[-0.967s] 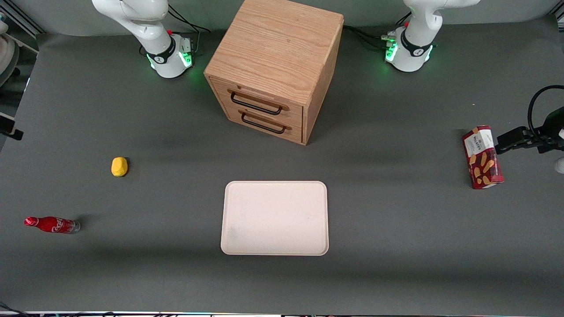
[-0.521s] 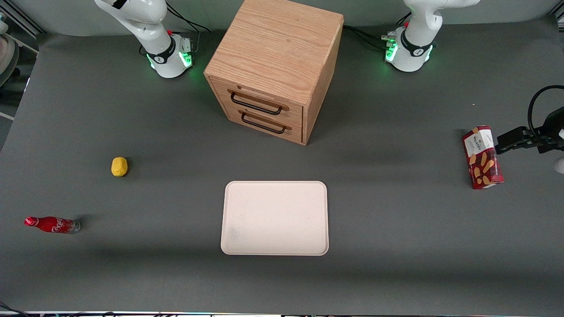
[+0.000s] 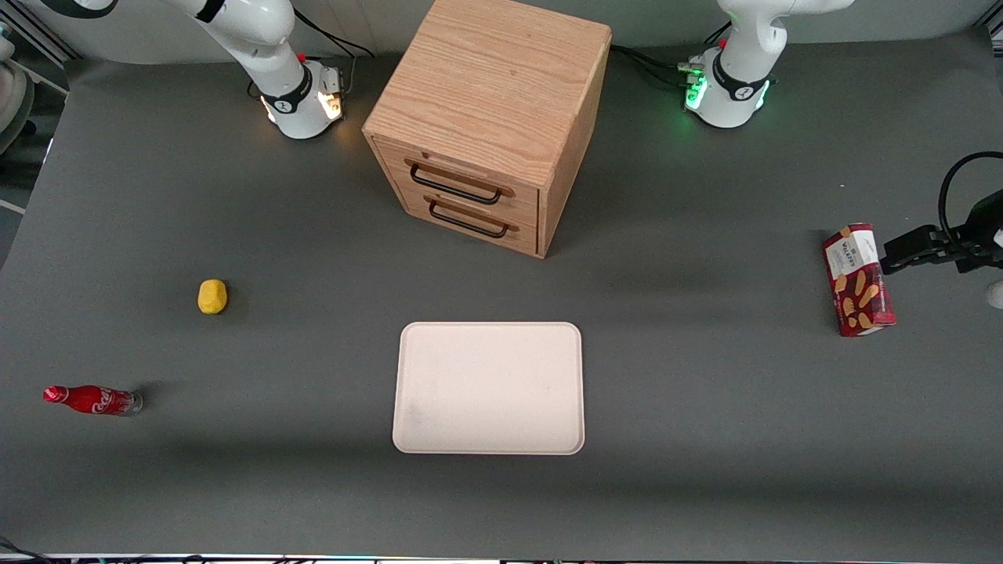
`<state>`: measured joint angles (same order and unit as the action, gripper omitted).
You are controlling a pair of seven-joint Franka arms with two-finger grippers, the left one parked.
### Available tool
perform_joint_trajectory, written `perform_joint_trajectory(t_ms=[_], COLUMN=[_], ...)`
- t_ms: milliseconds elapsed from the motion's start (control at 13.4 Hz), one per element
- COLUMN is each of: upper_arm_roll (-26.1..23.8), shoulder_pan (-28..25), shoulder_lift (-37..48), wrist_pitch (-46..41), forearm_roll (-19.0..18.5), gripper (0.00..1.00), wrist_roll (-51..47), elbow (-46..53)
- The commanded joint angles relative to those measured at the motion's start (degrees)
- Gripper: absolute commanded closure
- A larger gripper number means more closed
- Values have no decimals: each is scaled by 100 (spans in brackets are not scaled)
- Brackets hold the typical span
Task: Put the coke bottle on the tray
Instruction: 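Move the open right gripper toward the red Coca-Cola bottle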
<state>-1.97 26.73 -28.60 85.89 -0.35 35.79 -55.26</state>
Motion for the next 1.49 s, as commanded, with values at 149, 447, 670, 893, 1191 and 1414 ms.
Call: perform_joint_trajectory(t_ms=[149,447,670,893,1191,1414], upper_arm_roll=[-76,-67,-102,-295,-304,-313], shoulder_pan=[-10,-10,-36,-63,-168,-168], shoulder_lift=[-382,-505,-593,-655,-752,-866], wrist_pitch=[323,560,745,842,1026,1070], forearm_roll=[-18,-18,0,17,17,17], gripper=[0,0,0,0,0,0], wrist_roll=[174,305,314,236,244,253], elbow=[279,287,279,279,279,261])
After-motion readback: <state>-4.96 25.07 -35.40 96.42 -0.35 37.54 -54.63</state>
